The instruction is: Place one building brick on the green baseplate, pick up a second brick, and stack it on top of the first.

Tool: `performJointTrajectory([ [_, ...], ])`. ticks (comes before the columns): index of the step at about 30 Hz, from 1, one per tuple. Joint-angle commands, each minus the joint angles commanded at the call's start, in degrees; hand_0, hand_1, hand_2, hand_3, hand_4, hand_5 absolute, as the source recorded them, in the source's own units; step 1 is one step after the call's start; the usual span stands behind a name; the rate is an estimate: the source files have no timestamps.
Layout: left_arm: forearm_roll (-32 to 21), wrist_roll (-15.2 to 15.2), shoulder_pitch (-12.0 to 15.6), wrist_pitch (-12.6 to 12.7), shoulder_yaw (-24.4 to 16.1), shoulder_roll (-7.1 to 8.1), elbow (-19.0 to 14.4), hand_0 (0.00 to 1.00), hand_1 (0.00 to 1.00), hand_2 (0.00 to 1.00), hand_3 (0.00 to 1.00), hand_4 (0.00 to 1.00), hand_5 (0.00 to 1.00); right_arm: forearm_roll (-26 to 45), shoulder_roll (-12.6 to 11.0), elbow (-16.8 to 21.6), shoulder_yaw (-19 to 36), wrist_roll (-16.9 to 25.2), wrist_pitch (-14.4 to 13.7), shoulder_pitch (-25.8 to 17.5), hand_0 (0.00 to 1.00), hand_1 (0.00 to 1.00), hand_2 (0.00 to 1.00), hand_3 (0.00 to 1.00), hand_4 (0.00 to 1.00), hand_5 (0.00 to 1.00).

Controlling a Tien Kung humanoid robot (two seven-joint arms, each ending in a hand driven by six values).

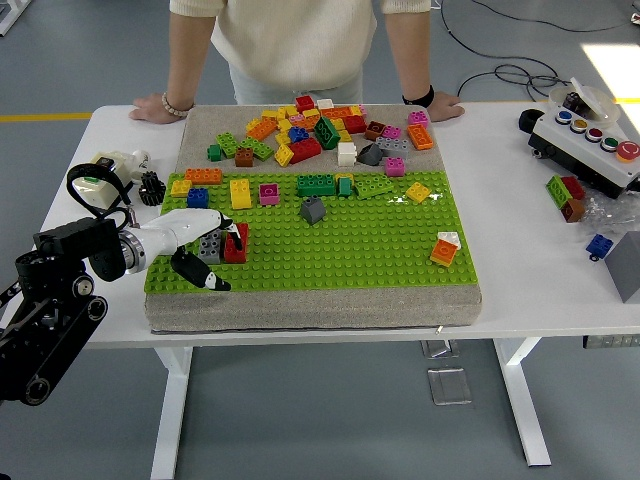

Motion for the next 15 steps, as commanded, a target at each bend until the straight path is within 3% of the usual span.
performJointTrajectory([
  [15, 0.4, 0.0, 0.1, -0.2, 0.1, 0.2, 0.5, 0.991, 0.873, 0.855, 0.614, 0.97, 0.214, 0.2, 0.1, 0.0, -0.2, 0.0, 0.0, 0.0, 0.758, 0.686, 0.732, 0.754, 0.998, 0.502],
])
